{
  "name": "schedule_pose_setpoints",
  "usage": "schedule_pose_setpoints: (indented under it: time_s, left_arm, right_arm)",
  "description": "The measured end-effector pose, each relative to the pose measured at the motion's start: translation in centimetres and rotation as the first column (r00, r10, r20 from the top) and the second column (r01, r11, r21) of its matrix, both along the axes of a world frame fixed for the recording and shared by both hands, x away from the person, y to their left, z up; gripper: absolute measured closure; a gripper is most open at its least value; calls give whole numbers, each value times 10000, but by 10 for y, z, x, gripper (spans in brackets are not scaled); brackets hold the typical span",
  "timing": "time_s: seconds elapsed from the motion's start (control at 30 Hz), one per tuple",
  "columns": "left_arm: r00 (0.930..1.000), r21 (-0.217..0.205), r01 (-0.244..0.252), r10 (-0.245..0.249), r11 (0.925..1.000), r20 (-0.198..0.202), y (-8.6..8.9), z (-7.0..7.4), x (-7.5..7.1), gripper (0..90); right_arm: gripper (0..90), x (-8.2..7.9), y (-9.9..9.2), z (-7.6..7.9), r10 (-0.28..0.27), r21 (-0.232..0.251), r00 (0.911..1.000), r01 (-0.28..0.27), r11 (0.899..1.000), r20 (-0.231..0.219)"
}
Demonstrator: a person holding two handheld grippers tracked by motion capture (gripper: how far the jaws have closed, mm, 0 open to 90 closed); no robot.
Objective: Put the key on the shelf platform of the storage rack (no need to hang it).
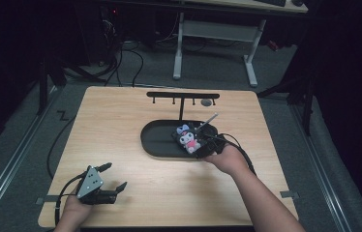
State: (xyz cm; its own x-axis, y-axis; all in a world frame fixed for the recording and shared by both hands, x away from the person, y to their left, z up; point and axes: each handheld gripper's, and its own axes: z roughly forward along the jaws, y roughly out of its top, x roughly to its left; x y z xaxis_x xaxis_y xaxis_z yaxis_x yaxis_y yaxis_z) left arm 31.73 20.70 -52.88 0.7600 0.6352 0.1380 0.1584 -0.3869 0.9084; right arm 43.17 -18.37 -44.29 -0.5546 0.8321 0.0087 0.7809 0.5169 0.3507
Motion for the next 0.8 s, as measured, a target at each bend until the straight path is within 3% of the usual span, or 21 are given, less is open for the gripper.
schedule_pose_setpoints:
  time_s: [0.4,0.63,0.8]
  left_arm:
    - [10000,69,12,-12,10000,2,-1,-1,-1,145]
    - [10000,24,9,-9,10000,45,-3,-1,0,145]
    - [9999,133,64,-65,9999,132,-5,0,0,145]
  right_arm:
    - [311,-24,-15,-7,-336,503,9990,320,9982,294]
    - [299,-41,-21,-15,-208,694,9974,160,9975,687]
    - [295,-58,-26,-22,-275,1081,9948,168,9940,985]
